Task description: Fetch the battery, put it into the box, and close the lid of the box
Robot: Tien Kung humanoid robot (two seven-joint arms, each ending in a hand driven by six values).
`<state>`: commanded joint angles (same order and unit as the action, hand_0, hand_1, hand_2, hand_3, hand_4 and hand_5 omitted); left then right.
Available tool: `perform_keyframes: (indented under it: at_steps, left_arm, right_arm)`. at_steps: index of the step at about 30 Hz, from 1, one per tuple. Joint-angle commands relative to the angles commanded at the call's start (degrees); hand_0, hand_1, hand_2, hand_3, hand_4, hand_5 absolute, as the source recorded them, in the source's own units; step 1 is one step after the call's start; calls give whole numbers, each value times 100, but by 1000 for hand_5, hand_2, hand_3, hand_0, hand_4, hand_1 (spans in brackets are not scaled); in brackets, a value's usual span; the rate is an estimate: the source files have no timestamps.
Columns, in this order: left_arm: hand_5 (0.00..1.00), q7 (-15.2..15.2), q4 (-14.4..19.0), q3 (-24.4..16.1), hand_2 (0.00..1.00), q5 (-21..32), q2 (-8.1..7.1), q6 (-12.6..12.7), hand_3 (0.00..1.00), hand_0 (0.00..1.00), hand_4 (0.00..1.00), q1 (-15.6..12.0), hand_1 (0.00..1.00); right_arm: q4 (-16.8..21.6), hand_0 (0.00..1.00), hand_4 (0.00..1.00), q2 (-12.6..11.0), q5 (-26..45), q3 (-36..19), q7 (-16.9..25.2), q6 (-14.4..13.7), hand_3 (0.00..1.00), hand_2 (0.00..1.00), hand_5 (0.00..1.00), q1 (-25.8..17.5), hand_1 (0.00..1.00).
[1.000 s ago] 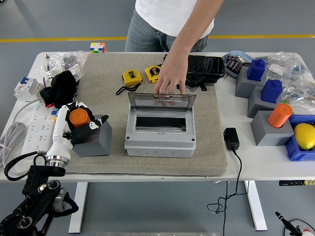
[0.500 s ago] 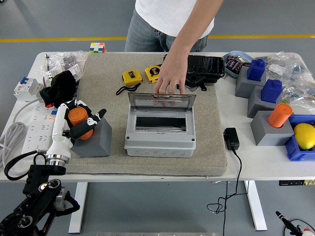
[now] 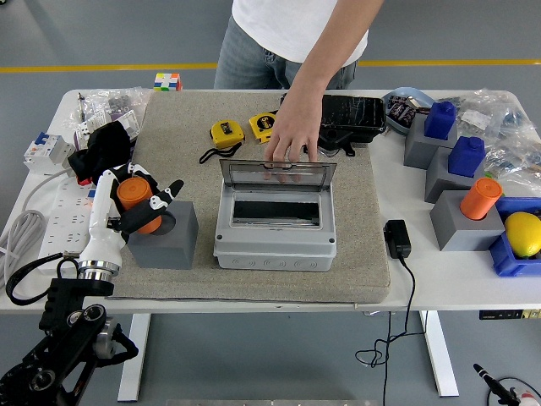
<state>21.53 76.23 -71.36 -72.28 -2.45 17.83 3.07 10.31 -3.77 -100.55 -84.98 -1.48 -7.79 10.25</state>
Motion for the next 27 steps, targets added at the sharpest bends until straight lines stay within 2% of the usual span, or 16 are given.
perform_keyframes:
  at_steps: [6,10,14,18,23,27]
  left_arm:
    - [128,-142,361,90,7,-602,-122,242,2,11,883,43,2]
    - [149,-228,585,262,7,-1055,-301,390,2,12,861,159,2]
    - [176,-344,758,561,7,-1128,-530,426,2,12,853,338,2]
    - [176,-447,952,957,7,-1241,-804,529,2,12,853,612,2]
    - [182,-645,1028,1597,5,-1963,-1126,642,2,12,842,1066,2]
    - [183,-760,961,2122,7,-2391,-1247,682,2,12,836,1357,2]
  right_arm:
    - [0,944,998,-11,9,21,0,-1,822,842,998,11,921]
    - [0,944,998,-22,-1,3,-1,-2,822,842,998,23,920]
    - [0,944,998,-33,-14,-22,-5,6,822,842,998,40,921]
    - [0,944,998,-42,-34,-58,-7,4,822,842,998,52,921]
    - [0,944,998,-53,-33,-54,-9,3,822,842,998,63,920]
    - [0,944,998,-55,0,-18,-10,-2,822,842,998,76,920]
